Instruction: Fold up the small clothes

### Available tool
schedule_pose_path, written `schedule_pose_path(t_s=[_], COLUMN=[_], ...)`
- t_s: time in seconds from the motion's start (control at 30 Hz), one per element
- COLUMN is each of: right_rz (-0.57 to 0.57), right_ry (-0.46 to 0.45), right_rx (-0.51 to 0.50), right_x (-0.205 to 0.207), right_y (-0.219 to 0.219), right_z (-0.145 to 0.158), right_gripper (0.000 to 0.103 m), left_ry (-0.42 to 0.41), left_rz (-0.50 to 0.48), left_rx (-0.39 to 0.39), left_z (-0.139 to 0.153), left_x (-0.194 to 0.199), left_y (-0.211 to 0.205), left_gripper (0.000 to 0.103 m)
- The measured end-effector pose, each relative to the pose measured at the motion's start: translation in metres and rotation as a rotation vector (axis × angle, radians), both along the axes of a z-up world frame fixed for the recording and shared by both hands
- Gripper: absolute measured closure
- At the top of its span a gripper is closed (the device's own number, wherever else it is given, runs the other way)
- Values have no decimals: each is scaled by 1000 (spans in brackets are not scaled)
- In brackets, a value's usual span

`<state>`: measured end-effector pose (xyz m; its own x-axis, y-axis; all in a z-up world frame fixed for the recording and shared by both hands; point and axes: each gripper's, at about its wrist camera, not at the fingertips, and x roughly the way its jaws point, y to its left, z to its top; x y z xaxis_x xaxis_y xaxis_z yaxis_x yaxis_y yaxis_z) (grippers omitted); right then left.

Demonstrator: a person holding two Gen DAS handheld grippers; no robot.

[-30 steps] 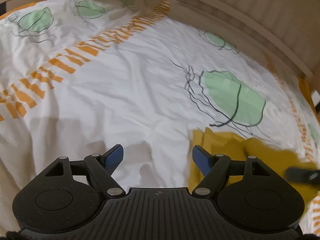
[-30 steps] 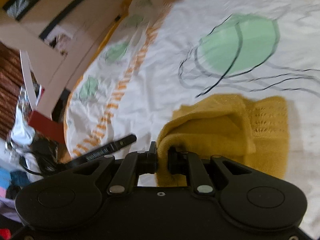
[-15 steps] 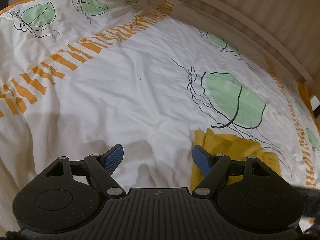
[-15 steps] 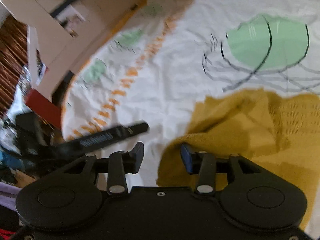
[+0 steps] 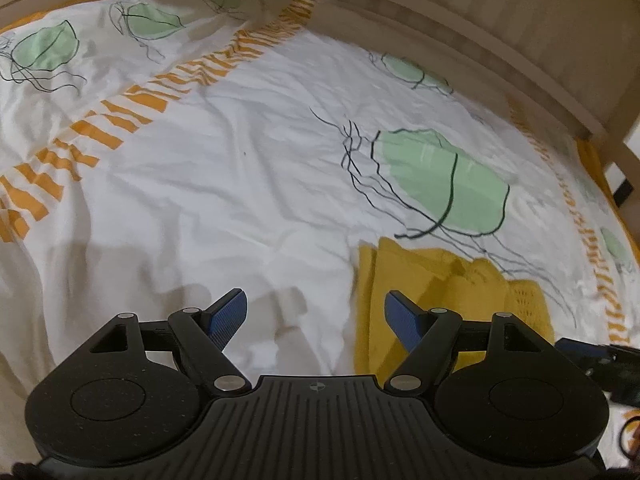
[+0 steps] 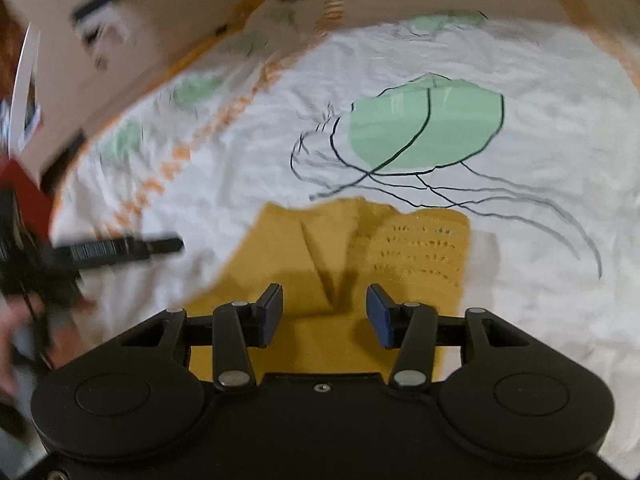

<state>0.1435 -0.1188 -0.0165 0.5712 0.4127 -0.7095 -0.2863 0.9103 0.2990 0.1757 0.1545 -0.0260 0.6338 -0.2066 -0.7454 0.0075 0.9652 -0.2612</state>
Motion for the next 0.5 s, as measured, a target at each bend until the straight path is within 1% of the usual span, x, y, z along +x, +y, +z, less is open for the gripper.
schedule_pose_path(t_s=[0.03, 0.1, 0.13, 0.2, 0.37, 0.43, 0.5], right_rz=[31, 82, 110, 144, 179, 177, 151], right_ry=[-23, -49, -57, -60, -62, -54, -58], right_rx=[-60, -131, -158, -181, -106, -27, 43], right_x=[-1, -1, 2, 7, 44, 63, 74], right_y=[8, 20, 27, 33, 54, 58, 56], right_z=[-2, -7, -10, -16, -20, -18, -16], right_gripper=[47, 47, 47, 47, 47, 47, 47], left_ry=[3, 8, 10, 10, 10, 14, 17], left_rz=[-1, 2, 6, 14, 19, 20, 23], left_rx=[-3, -13, -19, -24, -26, -24, -23], left_z=[-1, -1, -2, -2, -1, -2, -2], left_x=[0, 1, 1, 1, 1, 1, 2], left_y=[0, 1, 2, 4, 4, 3, 4], left_gripper=[28, 28, 28, 28, 28, 28, 28])
